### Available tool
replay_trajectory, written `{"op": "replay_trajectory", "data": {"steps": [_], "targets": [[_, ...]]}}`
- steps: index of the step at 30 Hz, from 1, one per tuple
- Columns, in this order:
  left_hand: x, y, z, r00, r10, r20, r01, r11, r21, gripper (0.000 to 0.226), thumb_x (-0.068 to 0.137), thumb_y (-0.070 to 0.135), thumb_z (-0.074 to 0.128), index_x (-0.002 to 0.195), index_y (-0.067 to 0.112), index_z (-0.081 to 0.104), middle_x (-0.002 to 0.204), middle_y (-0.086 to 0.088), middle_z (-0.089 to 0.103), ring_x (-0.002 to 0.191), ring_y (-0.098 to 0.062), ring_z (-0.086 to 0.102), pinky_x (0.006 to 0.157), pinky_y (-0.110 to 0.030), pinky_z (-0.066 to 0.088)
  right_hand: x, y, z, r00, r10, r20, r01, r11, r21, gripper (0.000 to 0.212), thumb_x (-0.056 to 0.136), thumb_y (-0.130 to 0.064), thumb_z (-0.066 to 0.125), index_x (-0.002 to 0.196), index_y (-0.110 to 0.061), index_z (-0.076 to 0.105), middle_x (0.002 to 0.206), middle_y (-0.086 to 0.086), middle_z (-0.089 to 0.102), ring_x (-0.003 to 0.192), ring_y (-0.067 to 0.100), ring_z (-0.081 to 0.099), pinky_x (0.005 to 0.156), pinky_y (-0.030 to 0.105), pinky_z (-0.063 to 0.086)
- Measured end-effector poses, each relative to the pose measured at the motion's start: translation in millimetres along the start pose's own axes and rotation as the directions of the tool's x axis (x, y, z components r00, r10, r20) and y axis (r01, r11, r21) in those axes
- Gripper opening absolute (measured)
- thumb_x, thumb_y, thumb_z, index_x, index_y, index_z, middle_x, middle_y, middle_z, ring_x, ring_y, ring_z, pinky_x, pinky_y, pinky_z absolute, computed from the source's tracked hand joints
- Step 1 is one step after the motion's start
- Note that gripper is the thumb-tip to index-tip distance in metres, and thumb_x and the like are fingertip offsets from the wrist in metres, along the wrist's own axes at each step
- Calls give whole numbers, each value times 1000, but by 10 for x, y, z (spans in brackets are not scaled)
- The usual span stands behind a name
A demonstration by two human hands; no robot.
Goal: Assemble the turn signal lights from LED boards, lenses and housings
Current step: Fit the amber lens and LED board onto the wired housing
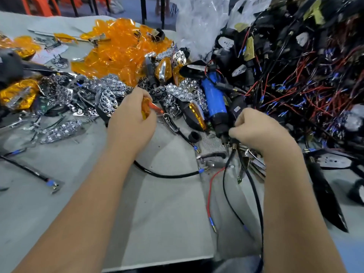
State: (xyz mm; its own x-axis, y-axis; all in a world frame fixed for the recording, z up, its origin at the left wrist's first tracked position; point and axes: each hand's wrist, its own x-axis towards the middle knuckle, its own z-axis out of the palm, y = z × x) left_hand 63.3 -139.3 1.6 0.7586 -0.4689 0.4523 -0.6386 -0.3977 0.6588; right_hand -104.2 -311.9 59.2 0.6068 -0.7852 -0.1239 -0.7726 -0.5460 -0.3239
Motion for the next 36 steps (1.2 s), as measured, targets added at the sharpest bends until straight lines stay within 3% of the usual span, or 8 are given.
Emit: {"op": "replay_trajectory", "data": {"steps": [2,4,7,11,18,24,30,36], "targets": [[-34,72,61,1000,-12,10,13,994,-104,17,87,17,50,97,31,51,84,9,57,71,-11,53,60,-31,39,-32,91,-48,982,5,187,4,999,-47,29,84,-18,67,105,-20,47,78,2,54,67,22,51,57,31,35],[-51,172,119,982,-174,73,189,885,-425,19,87,12,52,91,30,54,82,6,62,67,-12,57,62,-33,48,-63,130,-62,966,-29,257,48,997,-66,43,82,-10,67,113,-25,41,84,1,52,64,18,50,54,30,35],[-13,249,154,881,-376,288,454,498,-739,21,91,0,53,90,20,58,71,1,67,54,-11,58,54,-27,51,-61,160,-45,964,-93,250,113,991,-69,51,85,-3,58,121,-32,39,104,1,50,75,17,52,60,32,38],[49,174,122,828,-456,326,507,359,-784,21,93,-3,51,91,15,59,64,0,67,52,-10,59,52,-25,52,0,182,59,988,-128,87,130,991,-25,46,83,4,46,116,-29,47,90,0,52,77,22,52,62,33,40],[31,126,123,817,-456,351,513,300,-804,14,95,0,47,96,9,56,65,-5,67,52,-16,60,52,-27,54,99,258,225,974,-124,-190,151,979,137,49,79,11,44,113,-26,42,79,10,58,67,29,51,58,39,42],[36,115,133,821,-429,376,520,293,-802,10,100,9,46,102,6,56,68,-9,68,55,-21,63,52,-29,55,100,392,201,985,-61,-162,107,951,291,52,81,10,50,117,-25,39,87,5,67,80,26,61,65,38,49],[30,97,134,832,-393,391,517,297,-803,13,102,11,44,103,6,55,70,-10,71,56,-22,66,53,-28,56,92,348,236,980,-18,-198,47,989,141,42,82,6,52,118,-12,43,99,10,64,92,32,59,81,45,52],[6,95,107,845,-351,404,508,287,-813,25,106,21,37,98,10,58,73,-13,73,57,-23,66,53,-28,56,94,302,339,951,45,-306,2,988,153,31,87,2,50,117,-5,49,95,11,56,86,32,49,73,39,41]]}}
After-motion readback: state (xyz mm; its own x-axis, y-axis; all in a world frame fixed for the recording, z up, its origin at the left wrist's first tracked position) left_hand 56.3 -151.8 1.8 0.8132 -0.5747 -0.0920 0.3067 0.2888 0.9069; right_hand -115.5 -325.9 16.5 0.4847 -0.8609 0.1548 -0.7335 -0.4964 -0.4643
